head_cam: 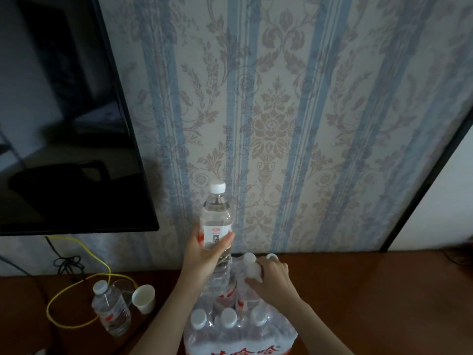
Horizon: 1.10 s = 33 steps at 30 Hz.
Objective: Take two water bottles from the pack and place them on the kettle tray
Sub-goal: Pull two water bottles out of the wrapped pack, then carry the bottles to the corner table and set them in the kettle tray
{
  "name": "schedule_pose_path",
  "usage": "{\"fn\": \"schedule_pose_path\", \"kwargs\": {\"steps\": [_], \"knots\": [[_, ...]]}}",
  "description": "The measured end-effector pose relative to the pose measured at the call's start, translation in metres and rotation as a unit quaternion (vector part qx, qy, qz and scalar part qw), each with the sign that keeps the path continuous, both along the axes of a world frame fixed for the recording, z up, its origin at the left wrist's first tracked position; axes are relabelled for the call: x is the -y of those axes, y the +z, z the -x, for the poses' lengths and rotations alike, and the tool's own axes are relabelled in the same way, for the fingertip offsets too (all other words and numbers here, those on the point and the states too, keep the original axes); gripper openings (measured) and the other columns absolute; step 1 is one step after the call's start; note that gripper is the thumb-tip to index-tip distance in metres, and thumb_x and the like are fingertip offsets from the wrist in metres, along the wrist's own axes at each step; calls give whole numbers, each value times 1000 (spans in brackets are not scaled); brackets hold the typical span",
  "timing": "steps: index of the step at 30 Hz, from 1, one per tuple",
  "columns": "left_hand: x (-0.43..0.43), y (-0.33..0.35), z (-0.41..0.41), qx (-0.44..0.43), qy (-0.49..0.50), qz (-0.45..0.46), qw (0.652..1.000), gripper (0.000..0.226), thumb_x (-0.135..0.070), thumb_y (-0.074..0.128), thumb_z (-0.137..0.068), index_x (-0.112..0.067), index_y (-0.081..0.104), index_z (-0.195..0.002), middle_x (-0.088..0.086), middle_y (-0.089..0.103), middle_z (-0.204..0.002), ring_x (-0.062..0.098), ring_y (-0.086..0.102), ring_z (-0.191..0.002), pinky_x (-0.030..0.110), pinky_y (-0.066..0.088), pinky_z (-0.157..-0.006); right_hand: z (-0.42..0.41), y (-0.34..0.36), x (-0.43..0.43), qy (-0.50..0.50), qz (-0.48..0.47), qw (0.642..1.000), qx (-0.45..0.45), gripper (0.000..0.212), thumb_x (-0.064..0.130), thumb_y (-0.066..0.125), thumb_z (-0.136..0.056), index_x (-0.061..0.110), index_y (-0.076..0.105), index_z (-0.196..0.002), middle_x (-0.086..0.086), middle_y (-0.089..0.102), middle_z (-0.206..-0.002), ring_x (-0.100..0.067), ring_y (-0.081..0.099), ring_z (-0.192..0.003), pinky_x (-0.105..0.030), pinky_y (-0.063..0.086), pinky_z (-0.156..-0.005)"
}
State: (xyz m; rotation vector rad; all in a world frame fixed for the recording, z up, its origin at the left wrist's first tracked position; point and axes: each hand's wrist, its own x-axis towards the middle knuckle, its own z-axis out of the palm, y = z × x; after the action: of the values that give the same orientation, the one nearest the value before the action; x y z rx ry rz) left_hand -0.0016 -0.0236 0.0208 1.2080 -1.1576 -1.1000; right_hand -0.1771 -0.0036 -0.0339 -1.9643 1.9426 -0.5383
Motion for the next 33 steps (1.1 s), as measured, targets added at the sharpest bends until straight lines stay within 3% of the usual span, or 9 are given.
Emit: {"fn": "schedule_pose_path", "kwargs": {"steps": [6,9,12,15,17,21,24,27,33], "knots": [[-7,10,-3,-26,-29,1,999,36,-31,82,-67,-22,63,-96,-12,76,-74,3,71,-59,11,51,-46,9,67,-4,-13,131,973,190,25,30,73,-79,16,57,-92,-5,59,-88,-20,57,-77,-25,45,-64],[-12,17,-4,-36,-39,-6,999,61,-51,79,-51,-24,63,-104,-5,77,-87,10,74,-76,21,55,-61,18,111,0,3,200,932,303,23,25,70,-83,9,58,-95,-16,60,-94,-30,61,-87,-45,54,-77],[-13,24,-6,-42,-40,-8,998,70,-53,78,-49,-19,62,-108,5,76,-90,18,74,-79,35,59,-71,23,144,-1,19,219,871,440,26,32,64,-84,12,58,-99,-13,66,-100,-22,66,-96,-35,56,-79],[-10,29,-8,-32,-11,-14,999,46,-36,80,-66,-14,63,-103,3,77,-77,12,73,-67,27,59,-59,24,164,5,-32,235,822,518,32,47,57,-84,20,59,-102,2,71,-102,-15,69,-91,-33,57,-73],[-8,31,-9,-41,-9,-19,999,27,-26,77,-76,-15,64,-97,-3,76,-67,6,69,-53,18,55,-45,26,170,10,-82,217,787,572,30,48,54,-88,21,59,-100,-3,73,-94,-19,71,-80,-37,58,-65],[-6,35,-9,-53,-18,-4,998,10,-22,75,-78,-22,66,-84,-12,75,-67,3,70,-54,11,49,-40,26,169,17,-136,95,721,672,35,43,59,-89,10,58,-103,-19,70,-87,-29,70,-66,-42,59,-59],[-5,36,-7,-66,-10,-6,998,11,-18,76,-78,-22,65,-78,-16,73,-59,0,68,-51,10,46,-38,21,162,20,-161,10,698,698,43,45,60,-86,3,58,-97,-24,65,-89,-35,67,-69,-55,57,-77],[-5,40,-4,-70,-29,-24,997,12,-21,76,-76,-19,64,-78,-14,72,-52,1,67,-46,11,45,-33,14,158,18,-164,-20,655,737,40,45,63,-84,5,60,-81,-20,63,-81,-35,64,-73,-58,50,-90],[-6,47,3,-34,-53,6,998,13,-30,76,-77,-25,64,-80,-3,74,-68,2,70,-57,17,54,-51,14,163,-1,-135,36,687,713,46,50,64,-78,4,63,-83,-21,68,-84,-38,67,-82,-57,52,-87]]}}
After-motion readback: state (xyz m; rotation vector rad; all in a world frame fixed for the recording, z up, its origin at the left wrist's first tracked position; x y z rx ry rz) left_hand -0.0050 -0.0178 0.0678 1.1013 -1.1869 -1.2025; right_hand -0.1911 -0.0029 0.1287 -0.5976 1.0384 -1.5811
